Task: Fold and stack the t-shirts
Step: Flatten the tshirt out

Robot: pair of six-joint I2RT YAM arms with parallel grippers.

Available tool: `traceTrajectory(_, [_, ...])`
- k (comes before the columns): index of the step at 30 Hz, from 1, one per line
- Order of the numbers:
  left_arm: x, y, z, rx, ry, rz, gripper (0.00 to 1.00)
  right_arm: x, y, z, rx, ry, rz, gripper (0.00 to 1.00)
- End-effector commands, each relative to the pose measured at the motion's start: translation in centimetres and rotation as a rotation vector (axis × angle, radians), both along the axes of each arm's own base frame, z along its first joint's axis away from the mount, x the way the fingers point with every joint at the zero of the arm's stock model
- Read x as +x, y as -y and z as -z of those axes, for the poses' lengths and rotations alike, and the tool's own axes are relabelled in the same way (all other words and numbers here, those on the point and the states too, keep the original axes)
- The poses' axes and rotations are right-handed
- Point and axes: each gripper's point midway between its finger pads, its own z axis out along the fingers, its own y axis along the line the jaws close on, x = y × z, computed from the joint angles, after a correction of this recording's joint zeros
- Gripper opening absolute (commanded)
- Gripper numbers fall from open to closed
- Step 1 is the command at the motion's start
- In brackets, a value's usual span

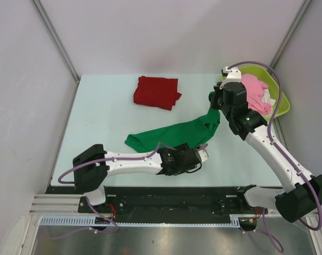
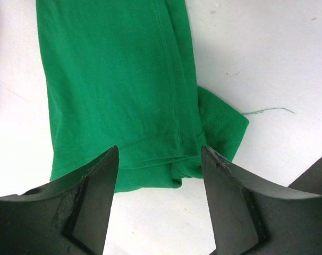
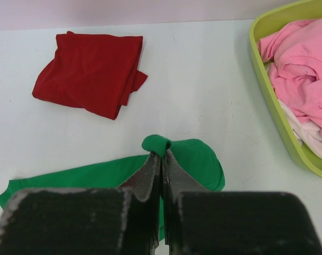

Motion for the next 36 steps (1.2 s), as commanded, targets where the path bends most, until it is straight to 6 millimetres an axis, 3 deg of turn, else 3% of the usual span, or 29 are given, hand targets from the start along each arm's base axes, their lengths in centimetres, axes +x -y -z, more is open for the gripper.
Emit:
traceTrajectory(1, [-0.2,0.9,-0.3,-0.021,-0.016,0.057,0.67,0.0,0.1,-1.3,0.021,0.04,-0.001,0.0])
traceTrajectory(8, [0.0,0.7,0.8,-0.028,-0.052,0.042,0.58,0.0,0.2,-1.1,0.019,0.032,0.003,0.0])
traceTrajectory(23, [0.0,0.1,2.4,-0.012,-0.089,0.035,0.59,0.2,0.1,-0.7,0.013,0.023,0.003,0.0])
traceTrajectory(26, [0.1,0.2,2.4,-0.017,-0.096,0.035,0.46,0.1,0.1,-0.7,0.013,0.024,0.004,0.0])
traceTrajectory(27, [0.2,0.1,2.4,-0.019,-0.101,0.033,0.35,0.2,0.2,-0.7,0.013,0.024,0.007,0.0])
traceTrajectory(30, [0.3,0.2,2.6,-0.023,-0.111,0.033,0.2,0.1,0.1,-0.8,0.014,0.024,0.005,0.0])
traceTrajectory(36, [0.5,0.5,2.2,-0.039,-0.114,0.032,0.01,0.0,0.3,-1.1,0.014,0.035,0.009,0.0])
